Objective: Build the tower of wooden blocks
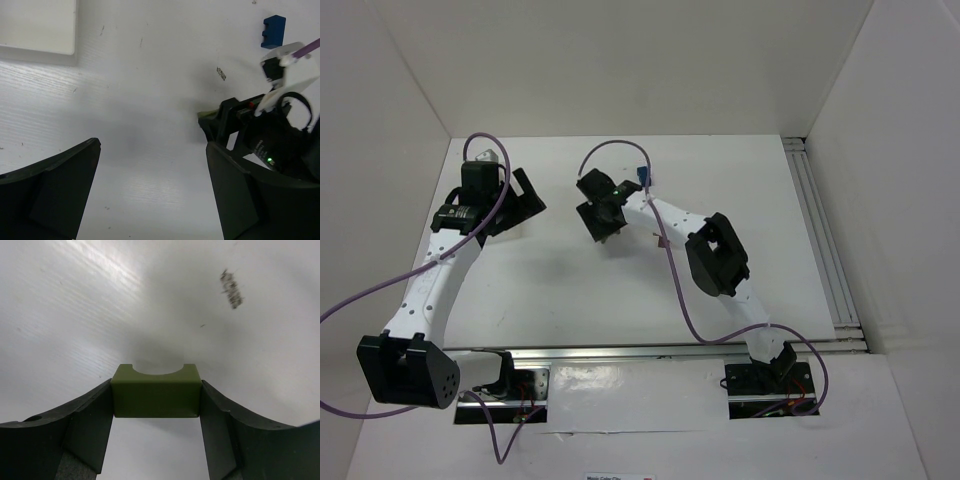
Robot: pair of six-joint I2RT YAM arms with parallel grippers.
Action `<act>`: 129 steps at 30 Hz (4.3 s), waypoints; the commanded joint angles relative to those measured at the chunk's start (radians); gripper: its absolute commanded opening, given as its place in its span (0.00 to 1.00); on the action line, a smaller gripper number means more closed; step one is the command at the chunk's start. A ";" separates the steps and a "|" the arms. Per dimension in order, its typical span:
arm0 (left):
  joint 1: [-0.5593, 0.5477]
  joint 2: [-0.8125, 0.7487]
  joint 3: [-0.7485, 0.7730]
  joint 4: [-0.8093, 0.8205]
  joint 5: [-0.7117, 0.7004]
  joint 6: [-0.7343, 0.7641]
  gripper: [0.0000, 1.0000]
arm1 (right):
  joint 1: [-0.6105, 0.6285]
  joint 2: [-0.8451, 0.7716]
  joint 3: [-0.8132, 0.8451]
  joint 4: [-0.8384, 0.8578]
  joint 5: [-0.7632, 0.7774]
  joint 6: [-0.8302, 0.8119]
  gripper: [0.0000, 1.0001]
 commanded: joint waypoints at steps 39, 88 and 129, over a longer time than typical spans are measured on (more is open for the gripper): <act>-0.003 -0.017 0.007 0.045 0.016 0.008 1.00 | -0.200 -0.528 -0.312 -0.188 0.259 0.599 0.57; -0.003 -0.008 0.007 0.036 -0.002 0.008 1.00 | -0.164 -0.396 -0.236 -0.237 0.310 0.590 0.57; -0.003 -0.008 0.007 0.036 -0.002 0.008 1.00 | -0.145 -0.377 -0.274 -0.227 0.291 0.581 0.58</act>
